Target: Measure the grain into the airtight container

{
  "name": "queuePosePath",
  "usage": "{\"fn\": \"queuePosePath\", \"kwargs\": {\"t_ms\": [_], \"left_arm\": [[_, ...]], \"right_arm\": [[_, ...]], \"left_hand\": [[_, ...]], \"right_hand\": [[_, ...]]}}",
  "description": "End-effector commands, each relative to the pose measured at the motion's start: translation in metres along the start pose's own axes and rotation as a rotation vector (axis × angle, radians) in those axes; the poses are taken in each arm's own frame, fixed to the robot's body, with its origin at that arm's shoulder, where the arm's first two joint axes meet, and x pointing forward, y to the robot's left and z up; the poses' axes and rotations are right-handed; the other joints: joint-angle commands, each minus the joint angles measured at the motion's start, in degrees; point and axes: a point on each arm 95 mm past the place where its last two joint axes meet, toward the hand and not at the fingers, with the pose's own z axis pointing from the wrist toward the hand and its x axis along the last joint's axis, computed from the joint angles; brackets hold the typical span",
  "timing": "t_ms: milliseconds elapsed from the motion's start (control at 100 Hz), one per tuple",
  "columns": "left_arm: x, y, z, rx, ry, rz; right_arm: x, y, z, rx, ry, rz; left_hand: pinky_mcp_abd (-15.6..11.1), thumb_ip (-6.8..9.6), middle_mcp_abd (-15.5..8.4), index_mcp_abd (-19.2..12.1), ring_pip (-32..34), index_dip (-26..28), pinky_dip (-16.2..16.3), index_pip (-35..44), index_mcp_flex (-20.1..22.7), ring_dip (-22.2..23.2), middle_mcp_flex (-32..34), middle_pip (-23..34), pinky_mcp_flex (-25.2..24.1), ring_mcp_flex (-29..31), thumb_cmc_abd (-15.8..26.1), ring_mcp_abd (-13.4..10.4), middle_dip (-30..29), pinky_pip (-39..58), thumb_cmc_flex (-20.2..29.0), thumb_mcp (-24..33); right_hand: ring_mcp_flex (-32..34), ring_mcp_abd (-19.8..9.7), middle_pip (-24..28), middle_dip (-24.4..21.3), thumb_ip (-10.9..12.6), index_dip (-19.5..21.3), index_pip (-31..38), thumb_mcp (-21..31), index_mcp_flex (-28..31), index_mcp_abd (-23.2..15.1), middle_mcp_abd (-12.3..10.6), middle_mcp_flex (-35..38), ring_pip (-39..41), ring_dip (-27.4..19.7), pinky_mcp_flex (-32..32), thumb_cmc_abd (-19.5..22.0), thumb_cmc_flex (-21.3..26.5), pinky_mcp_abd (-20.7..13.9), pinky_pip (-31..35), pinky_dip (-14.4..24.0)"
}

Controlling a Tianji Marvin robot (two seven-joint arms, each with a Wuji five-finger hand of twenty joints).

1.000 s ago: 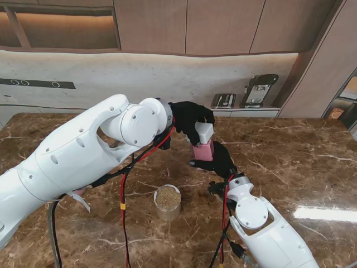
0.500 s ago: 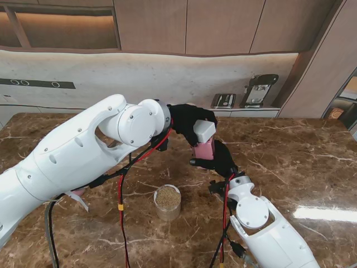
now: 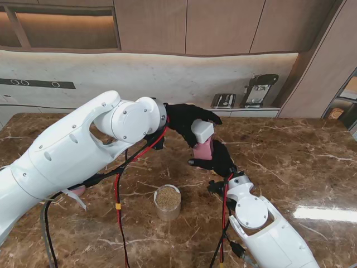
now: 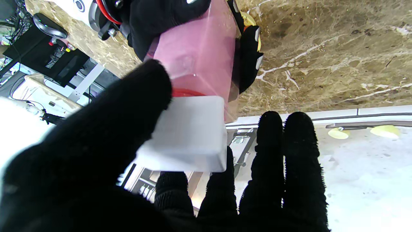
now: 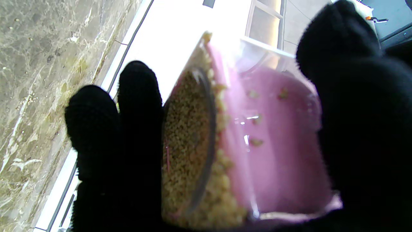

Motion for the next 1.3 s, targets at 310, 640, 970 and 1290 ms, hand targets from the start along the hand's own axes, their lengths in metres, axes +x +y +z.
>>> {"fn": "queuePosePath", "kwargs": {"t_ms": [310, 640, 970, 1290], "left_arm": [[-0.005, -0.008, -0.004, 0.013, 0.003, -0.046], [-0.009, -0.008, -0.008, -0.003, -0.002, -0.065], [-0.005, -0.010, -0.011, 0.060, -0.021, -0.124], [0.007, -0.004, -0.010, 0.101, -0.102, -0.100]], "right_arm": [[0.000, -0.004, -0.001, 0.014, -0.005, 0.006], [0.000, -0.004, -0.001, 0.012, -0.003, 0.005], [-0.001, -0.003, -0.001, 0.014, -0.002, -0.007], [-0.001, -0.003, -0.001, 0.015, -0.002, -0.011]], "left_hand": [[0.7, -0.91, -0.9, 9.8, -3.5, 3.8, 2.1, 5.2, 0.7, -2.6, -2.6, -2.4, -3.5, -3.6, -3.5, 0.6, -0.2, -2.7, -6.7, -6.6], [1.2, -1.07, -0.7, 10.8, -5.1, 4.6, 2.5, 7.9, 3.5, -3.4, -2.9, -3.3, -5.6, -5.1, -1.6, 0.1, -0.5, -3.8, -9.1, -9.7], [2.8, 4.77, -0.2, 6.0, -5.6, 4.7, 4.6, 1.1, 4.6, -2.6, 0.4, -5.3, -4.8, -3.8, 16.9, 3.1, -0.7, -3.6, -6.3, -51.2], [3.6, 7.26, 4.0, 6.1, 4.9, 9.5, 7.0, 2.1, 7.3, 3.7, 7.6, -3.9, 8.4, 10.3, 22.2, 6.8, 2.9, 9.4, -7.9, -50.1]], "right_hand": [[2.2, -7.5, 10.0, 1.4, -0.5, 0.2, 9.3, 12.5, 6.5, -12.3, -6.1, 6.0, 1.8, -0.7, -0.9, 21.3, 8.8, -4.3, -0.7, 1.1], [2.2, -7.5, 9.9, 1.4, -0.5, 0.2, 9.3, 12.5, 6.5, -12.3, -6.1, 6.0, 1.8, -0.7, -0.9, 21.3, 8.8, -4.3, -0.7, 1.1], [2.2, -7.5, 9.9, 1.4, -0.5, 0.2, 9.3, 12.6, 6.6, -12.3, -6.2, 6.0, 1.8, -0.7, -0.9, 21.2, 8.8, -4.3, -0.7, 1.1], [2.2, -7.5, 9.9, 1.4, -0.5, 0.0, 9.3, 12.6, 6.6, -12.2, -6.2, 6.0, 1.7, -0.7, -0.9, 21.1, 8.8, -4.3, -0.7, 1.1]]}}
